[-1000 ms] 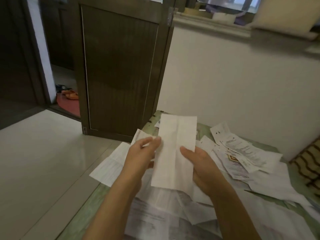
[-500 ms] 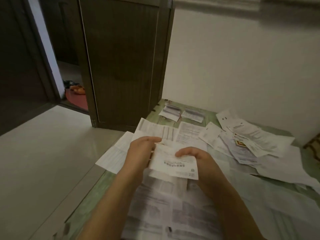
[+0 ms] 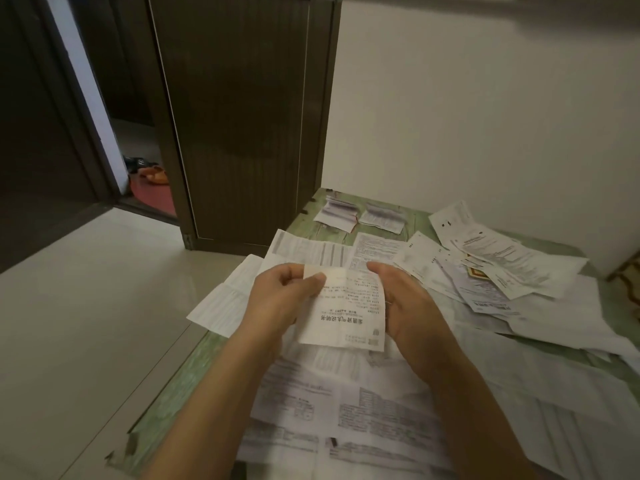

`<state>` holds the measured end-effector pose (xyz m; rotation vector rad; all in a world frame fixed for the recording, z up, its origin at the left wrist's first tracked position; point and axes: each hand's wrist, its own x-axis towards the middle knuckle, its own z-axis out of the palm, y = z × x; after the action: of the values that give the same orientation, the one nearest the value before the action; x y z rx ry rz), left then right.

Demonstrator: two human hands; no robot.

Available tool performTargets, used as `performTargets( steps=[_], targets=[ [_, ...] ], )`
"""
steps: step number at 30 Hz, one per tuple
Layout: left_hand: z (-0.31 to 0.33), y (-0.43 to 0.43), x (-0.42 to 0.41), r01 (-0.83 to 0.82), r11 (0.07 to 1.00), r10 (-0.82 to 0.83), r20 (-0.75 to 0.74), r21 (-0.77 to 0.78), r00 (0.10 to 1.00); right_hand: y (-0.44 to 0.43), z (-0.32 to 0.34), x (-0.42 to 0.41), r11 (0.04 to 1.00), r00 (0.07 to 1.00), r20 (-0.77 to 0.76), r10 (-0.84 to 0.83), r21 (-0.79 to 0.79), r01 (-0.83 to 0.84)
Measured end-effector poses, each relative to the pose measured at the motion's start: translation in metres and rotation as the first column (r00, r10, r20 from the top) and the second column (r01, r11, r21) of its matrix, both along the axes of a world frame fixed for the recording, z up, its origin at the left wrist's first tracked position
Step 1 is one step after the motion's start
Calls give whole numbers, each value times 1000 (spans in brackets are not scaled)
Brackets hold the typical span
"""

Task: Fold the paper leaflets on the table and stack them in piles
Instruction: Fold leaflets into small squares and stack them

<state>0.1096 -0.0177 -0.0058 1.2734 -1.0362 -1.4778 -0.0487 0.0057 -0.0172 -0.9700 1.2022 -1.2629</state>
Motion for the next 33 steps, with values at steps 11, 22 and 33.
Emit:
performTargets(
  steps=[11,22,33],
  targets=[
    [-1,7,-22,-59,995,84,-347,83,934,6,-2,21,974,947,-321,-22,-220,-52],
    [-11,5,-25,-134,957,167,109,-258,980,6,0,7,995,973,-225,50,-72,-68],
    [-8,7,-20,-113,986,119,44,-120,992,3,-2,5,1000,981,-195,-4,4,5]
  ],
)
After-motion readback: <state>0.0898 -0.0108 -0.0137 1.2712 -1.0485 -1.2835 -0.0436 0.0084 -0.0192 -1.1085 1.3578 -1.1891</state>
